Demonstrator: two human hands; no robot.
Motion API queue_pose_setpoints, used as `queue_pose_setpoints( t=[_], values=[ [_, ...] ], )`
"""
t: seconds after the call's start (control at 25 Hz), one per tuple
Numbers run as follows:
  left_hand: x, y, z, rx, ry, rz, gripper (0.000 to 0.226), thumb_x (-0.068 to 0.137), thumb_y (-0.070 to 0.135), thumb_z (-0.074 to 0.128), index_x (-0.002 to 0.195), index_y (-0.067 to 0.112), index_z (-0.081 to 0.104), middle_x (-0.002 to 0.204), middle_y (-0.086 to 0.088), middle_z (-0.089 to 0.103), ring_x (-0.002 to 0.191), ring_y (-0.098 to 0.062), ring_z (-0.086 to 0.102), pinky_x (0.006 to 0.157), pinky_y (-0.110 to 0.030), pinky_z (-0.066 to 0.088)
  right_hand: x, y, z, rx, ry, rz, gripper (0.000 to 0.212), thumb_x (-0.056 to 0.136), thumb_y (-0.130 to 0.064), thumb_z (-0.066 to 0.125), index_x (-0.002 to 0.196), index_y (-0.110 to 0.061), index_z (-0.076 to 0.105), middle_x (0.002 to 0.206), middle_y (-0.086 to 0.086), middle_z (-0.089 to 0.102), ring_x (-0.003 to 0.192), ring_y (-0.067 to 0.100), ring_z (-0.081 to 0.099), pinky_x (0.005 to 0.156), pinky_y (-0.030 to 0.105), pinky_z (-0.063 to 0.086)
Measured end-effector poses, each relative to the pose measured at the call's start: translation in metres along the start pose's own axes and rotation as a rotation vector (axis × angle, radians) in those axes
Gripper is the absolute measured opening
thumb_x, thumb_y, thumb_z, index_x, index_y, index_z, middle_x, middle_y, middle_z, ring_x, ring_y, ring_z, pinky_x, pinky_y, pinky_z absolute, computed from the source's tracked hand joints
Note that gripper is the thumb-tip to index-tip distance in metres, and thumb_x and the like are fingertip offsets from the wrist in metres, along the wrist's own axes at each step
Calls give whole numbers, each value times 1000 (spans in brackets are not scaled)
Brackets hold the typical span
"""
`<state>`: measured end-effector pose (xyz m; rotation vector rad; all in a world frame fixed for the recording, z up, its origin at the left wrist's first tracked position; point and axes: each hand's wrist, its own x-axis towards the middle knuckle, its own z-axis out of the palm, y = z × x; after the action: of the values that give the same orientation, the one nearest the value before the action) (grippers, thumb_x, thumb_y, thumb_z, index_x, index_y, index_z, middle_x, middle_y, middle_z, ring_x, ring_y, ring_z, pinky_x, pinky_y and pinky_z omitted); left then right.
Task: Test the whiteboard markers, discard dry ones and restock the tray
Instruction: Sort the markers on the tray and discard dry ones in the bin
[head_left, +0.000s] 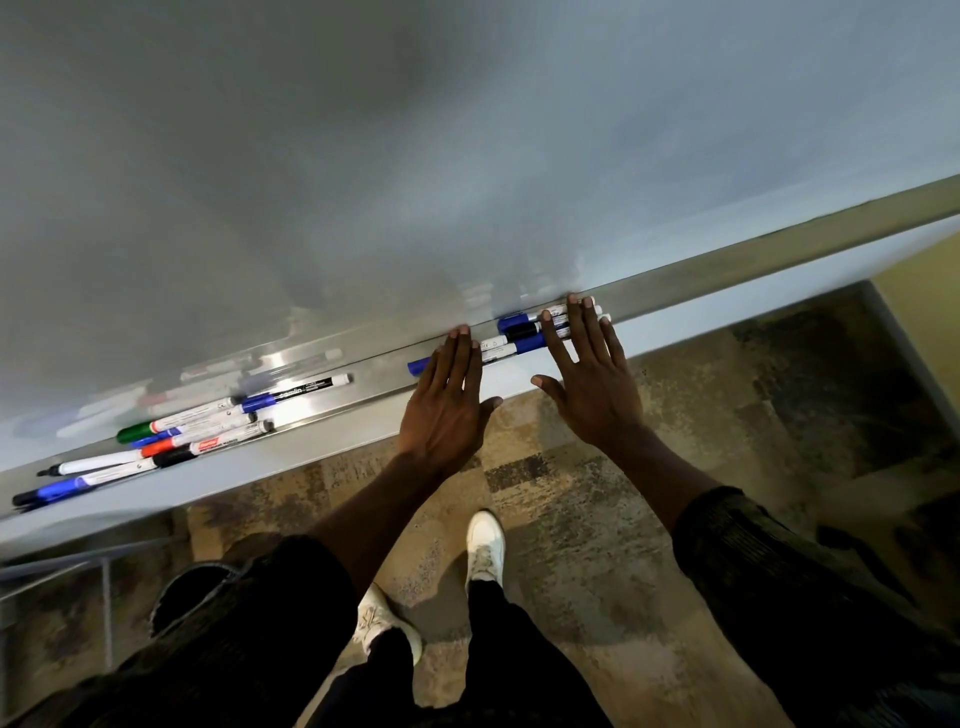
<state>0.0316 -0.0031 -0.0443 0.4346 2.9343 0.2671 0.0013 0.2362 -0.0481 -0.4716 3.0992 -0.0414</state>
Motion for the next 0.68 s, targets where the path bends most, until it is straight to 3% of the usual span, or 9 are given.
queue_pose_setpoints(
  t=[0.16,0.36,0.68],
  values=[
    [-5,-4,8,23,0,23,89,112,62,29,169,5,-9,178,-16,-19,166,-30,-19,135,-44,-4,0,-6,2,-8,-10,19,83,107,-66,31,168,-20,-2,174,21,-9,162,38,-9,129,57,15],
    [-5,-8,13,46,-22,43,96,110,59,41,169,7,-14,177,-14,-24,164,-28,-23,134,-44,-7,-1,-9,1,-19,-3,19,83,107,-67,30,168,-21,-3,174,22,-9,162,38,-9,129,57,13],
    [-12,-11,10,49,20,76,95,109,67,27,168,6,-15,177,-16,-24,163,-28,-28,131,-44,-11,-6,-19,-5,38,32,15,82,107,-63,34,168,-16,7,174,22,-2,162,38,0,130,55,17]
  ],
)
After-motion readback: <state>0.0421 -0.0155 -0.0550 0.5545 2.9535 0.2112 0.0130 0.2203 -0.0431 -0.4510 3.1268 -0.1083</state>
